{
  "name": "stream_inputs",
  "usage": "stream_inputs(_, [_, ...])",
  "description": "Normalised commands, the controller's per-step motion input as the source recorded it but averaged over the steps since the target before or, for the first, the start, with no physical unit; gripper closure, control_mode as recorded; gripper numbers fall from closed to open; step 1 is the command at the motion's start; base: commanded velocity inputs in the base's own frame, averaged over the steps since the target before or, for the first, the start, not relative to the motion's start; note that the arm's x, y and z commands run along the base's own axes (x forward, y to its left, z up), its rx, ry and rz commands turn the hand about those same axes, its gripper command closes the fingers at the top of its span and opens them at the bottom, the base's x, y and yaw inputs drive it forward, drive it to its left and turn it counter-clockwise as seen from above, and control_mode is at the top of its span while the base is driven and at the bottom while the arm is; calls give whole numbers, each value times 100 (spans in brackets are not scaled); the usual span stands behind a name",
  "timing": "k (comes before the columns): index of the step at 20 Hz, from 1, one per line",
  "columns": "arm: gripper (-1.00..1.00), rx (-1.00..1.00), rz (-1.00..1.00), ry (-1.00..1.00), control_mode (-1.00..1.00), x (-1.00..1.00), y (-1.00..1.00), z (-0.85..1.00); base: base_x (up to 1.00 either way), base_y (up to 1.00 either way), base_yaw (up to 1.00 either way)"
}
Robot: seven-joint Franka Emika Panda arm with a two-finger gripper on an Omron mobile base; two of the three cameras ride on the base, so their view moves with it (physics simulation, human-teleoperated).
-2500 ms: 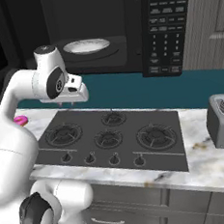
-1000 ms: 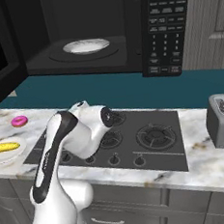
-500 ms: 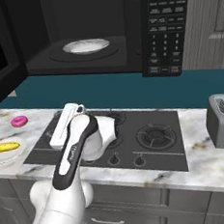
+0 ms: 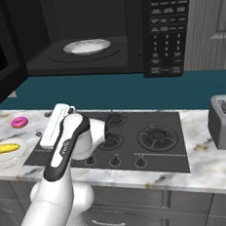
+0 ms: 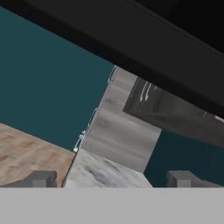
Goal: Pick the corn from the counter and place it in the microwave.
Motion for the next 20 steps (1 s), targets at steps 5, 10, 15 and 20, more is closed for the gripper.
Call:
stream_inputs(5, [-100, 0, -3, 12, -100, 2, 49, -12, 0, 0, 0])
stream_inputs(10, [-100, 0, -1, 22, -100, 20, 54, -22, 0, 0, 0])
stream_inputs(15, [-100, 0, 0, 25, -100, 22, 45, -22, 0, 0, 0])
stream_inputs(20, [-100, 0, 0, 23, -100, 34, 37, -40, 0, 0, 0])
